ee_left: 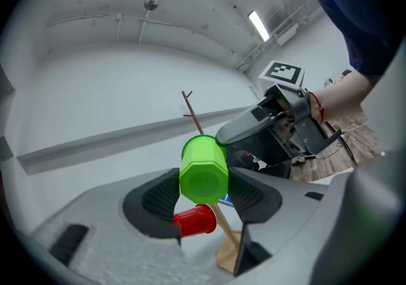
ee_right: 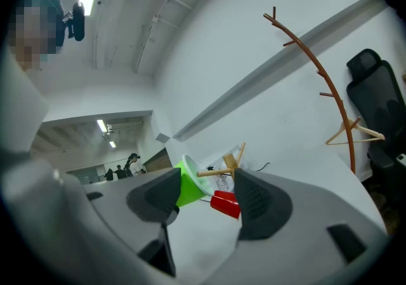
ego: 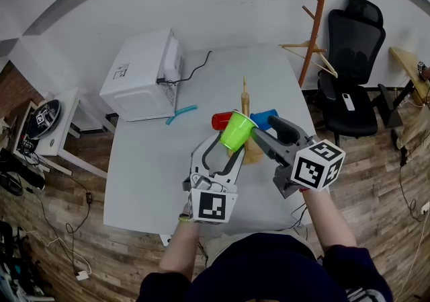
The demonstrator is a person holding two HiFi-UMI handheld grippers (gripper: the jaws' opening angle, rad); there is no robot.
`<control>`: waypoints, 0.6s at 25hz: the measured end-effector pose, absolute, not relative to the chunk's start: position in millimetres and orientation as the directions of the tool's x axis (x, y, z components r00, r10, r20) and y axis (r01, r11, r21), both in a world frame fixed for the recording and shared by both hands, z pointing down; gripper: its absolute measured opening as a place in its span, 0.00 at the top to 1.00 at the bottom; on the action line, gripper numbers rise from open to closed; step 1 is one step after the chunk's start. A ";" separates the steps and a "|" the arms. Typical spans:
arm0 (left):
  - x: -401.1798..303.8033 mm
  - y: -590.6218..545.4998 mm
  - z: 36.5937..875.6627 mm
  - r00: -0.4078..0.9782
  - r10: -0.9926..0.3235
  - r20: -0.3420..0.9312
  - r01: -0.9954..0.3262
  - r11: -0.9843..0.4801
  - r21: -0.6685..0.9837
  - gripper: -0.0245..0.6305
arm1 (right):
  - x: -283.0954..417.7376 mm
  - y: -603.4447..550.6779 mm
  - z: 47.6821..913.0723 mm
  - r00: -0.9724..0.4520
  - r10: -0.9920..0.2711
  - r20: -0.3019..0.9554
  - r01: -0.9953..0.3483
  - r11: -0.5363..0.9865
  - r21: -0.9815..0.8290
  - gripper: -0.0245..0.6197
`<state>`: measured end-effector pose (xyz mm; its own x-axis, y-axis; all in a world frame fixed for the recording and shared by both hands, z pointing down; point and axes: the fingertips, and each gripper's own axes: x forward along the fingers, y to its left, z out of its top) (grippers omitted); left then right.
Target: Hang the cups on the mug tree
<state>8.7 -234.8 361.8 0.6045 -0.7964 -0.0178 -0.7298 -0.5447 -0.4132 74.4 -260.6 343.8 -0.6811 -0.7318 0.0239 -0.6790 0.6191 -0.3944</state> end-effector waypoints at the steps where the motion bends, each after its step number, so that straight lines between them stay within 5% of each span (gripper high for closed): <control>1: 9.9 -235.9 359.8 0.609 -0.793 -0.022 -0.729 -0.548 -0.411 0.60 | 75.8 -262.5 344.3 -0.677 -0.736 0.025 -0.683 0.615 -0.395 0.55; 15: 22.5 -247.9 336.5 0.650 -0.756 -0.070 -0.722 -0.587 -0.366 0.60 | 90.5 -283.7 357.0 -0.606 -0.791 0.088 -0.759 0.542 -0.361 0.55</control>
